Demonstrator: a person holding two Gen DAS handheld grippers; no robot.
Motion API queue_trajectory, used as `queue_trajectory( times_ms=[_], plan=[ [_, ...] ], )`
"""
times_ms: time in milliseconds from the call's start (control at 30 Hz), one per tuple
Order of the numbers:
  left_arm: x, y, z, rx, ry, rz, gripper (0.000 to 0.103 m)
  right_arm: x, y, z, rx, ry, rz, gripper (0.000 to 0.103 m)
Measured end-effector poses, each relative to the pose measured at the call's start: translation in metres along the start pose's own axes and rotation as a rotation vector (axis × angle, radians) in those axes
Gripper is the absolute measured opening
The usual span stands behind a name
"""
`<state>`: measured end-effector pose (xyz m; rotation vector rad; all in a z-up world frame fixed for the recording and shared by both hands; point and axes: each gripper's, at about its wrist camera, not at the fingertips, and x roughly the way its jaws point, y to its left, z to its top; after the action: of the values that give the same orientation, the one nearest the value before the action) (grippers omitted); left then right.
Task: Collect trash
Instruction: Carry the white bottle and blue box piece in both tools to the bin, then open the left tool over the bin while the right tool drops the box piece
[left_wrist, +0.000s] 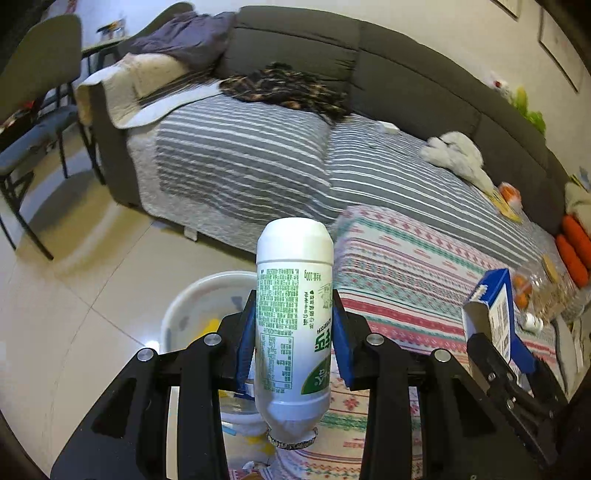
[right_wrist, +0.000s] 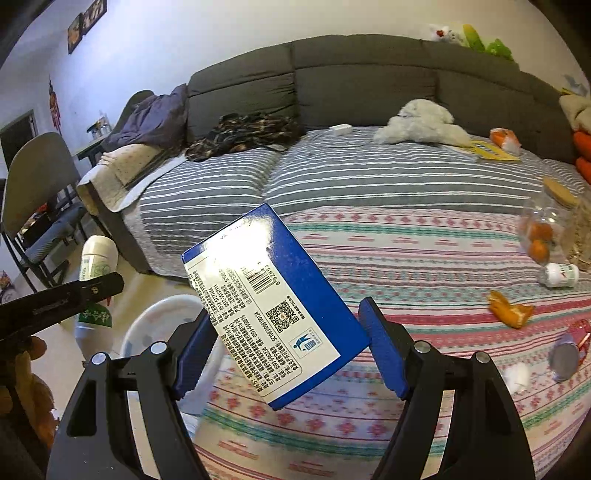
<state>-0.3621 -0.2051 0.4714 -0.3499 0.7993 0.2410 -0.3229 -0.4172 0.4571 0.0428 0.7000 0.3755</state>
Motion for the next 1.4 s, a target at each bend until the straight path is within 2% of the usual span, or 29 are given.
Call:
queue_trajectory(
  times_ms=[67,133,167,200,500,633,1100,1167,1233,1333,1400],
  plan=[
    [0.003,0.009,0.004,-0.020,0.011,0.014,0.036,0.004,0.009,0.001,-0.006,0.003,0.009,0.074],
    [0.004,0.018,0.006,-0.039,0.022,0.028,0.047,0.008,0.018,0.002,-0.010,0.008,0.015,0.074],
    [0.004,0.023,0.008,-0.054,0.017,0.031,0.056,0.011,0.024,0.002,-0.014,0.013,0.019,0.074],
    [0.002,0.027,0.009,-0.068,0.009,0.034,0.057,0.013,0.027,0.002,-0.016,0.015,0.021,0.074],
    [-0.022,0.074,0.025,-0.200,-0.046,0.026,0.060,0.036,0.063,0.003,-0.025,0.048,0.057,0.074],
    [-0.032,0.094,0.028,-0.257,-0.065,0.046,0.060,0.045,0.080,0.004,-0.042,0.059,0.072,0.074],
    [-0.050,0.132,0.032,-0.326,-0.109,0.097,0.063,0.071,0.143,0.001,-0.133,0.109,0.127,0.075],
    [-0.052,0.136,0.031,-0.328,-0.111,0.104,0.064,0.074,0.148,0.000,-0.146,0.125,0.129,0.079],
    [-0.053,0.138,0.030,-0.329,-0.109,0.108,0.065,0.076,0.151,-0.002,-0.158,0.137,0.119,0.088],
    [-0.052,0.136,0.029,-0.323,-0.109,0.120,0.066,0.076,0.151,-0.003,-0.173,0.139,0.104,0.092],
    [-0.053,0.134,0.030,-0.318,-0.112,0.125,0.070,0.076,0.149,-0.004,-0.171,0.144,0.098,0.092]
  ],
)
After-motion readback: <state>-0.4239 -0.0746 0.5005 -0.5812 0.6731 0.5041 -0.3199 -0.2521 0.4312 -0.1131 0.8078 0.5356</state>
